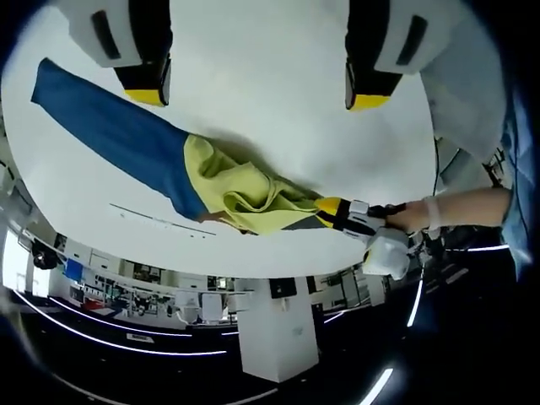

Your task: Fold the garment on the visible template until the final outline fits inside the template.

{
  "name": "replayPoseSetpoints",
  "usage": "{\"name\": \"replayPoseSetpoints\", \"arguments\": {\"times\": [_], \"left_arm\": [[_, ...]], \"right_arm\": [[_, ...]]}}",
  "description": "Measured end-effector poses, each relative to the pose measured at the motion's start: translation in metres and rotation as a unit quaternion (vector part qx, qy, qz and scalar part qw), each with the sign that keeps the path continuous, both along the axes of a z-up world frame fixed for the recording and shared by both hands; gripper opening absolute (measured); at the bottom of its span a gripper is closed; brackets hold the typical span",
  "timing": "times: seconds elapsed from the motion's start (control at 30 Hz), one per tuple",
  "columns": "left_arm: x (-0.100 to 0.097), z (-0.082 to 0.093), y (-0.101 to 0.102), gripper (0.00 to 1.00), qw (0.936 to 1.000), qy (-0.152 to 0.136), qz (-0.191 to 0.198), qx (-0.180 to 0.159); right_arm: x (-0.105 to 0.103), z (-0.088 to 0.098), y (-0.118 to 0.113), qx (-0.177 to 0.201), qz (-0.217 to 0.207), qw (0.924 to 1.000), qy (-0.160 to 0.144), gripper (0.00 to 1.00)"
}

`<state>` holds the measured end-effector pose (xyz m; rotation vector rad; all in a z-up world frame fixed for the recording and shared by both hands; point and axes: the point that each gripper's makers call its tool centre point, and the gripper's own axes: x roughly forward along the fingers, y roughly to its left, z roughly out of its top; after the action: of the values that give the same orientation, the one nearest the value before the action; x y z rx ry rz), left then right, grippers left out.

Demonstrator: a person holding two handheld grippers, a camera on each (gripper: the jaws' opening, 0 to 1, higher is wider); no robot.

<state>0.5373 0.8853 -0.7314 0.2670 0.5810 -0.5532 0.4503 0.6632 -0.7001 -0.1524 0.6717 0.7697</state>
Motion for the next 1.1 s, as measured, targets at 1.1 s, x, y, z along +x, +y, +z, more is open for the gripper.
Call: {"name": "replayPoseSetpoints", "arguments": {"times": [1.1], "left_arm": [[-0.051,0.058,0.047,0.0,0.9994,-0.035,0.009,-0.002]], "right_arm": [[-0.009,-0.006,0.014,0.011,0.011,0.9999,0.007,0.81]]}}
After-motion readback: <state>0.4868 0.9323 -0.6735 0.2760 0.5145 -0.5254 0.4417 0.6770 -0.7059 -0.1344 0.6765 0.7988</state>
